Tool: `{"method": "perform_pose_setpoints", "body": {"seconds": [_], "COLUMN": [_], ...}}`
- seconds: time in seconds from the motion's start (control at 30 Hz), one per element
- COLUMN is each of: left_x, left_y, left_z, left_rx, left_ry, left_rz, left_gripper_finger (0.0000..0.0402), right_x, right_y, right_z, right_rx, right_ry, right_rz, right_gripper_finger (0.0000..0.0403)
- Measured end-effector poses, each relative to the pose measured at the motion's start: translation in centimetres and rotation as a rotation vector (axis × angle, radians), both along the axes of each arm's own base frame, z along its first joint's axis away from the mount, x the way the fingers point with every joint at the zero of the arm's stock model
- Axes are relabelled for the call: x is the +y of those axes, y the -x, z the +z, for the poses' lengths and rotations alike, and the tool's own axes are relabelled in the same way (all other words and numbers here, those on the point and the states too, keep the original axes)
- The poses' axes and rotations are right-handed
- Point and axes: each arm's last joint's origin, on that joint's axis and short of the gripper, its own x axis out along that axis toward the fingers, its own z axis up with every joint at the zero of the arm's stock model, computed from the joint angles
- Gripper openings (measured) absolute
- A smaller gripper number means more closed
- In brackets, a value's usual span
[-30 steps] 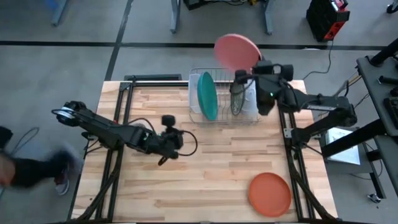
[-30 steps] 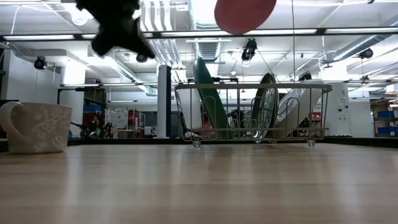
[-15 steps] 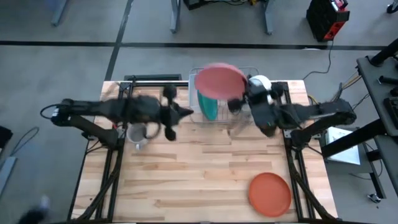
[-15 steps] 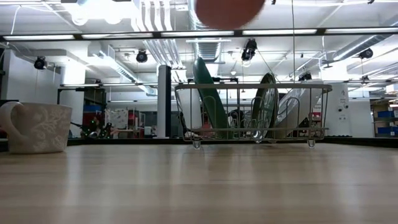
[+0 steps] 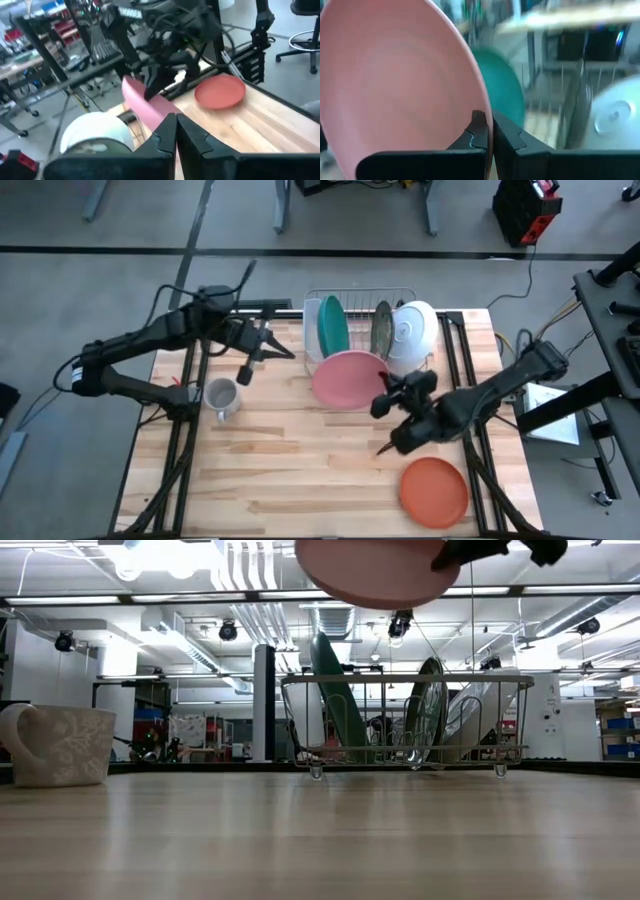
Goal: Sort dishes
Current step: Put the pink plate in the dish rack
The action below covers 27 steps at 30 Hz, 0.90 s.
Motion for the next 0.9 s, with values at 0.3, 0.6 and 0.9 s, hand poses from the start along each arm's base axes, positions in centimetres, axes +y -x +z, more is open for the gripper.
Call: {"method": "perform_pose_setpoints", "body": {"seconds": [0.3, 0.6, 0.9], "left_x": [0.4, 0.5, 0.2], "left_y": [-0.7, -1.0, 0.4], "left_z": [-4.7, -6.3, -6.1], "left_rx": [0.088, 0.100, 0.277], "left_ry": [0.040, 0.097, 0.143], "left_rz": [0.068, 0.084, 0.066], "left_gripper_finger": [0.0091, 0.0205, 0.0233], "right_x": [2.0, 2.5, 2.7], "right_y": [-3.2, -5.7, -6.2], "right_z": [-3.0, -1.6, 0.0], "right_rx": [0.014, 0.115, 0.224], "right_ry": [0.276, 0.349, 0.409], "right_rz": [-0.064, -0.082, -0.068], "right_gripper_finger": [0.0000, 0.0000, 0.0000]}}
